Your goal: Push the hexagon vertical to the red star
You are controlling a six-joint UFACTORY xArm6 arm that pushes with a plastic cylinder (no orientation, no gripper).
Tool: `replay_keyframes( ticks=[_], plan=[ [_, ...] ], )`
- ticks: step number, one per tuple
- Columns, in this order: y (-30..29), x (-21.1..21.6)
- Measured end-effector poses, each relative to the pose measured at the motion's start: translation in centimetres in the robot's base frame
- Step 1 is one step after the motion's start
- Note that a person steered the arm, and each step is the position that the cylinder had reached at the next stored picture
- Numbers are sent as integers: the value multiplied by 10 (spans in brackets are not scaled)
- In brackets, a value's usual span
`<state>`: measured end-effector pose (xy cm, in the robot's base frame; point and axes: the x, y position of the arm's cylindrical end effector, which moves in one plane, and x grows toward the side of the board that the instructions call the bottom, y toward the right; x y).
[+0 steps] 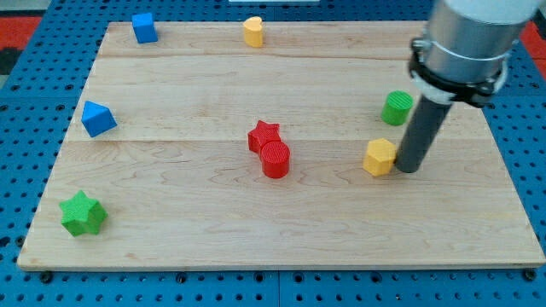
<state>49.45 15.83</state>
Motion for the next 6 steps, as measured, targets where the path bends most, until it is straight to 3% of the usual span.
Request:
replay_keyframes(
  ticks=[1,3,4,5,6],
  plan=[
    [7,37],
    [-32,-63],
    [-69,-91],
    [-66,-54],
    [-89,-85]
  ],
)
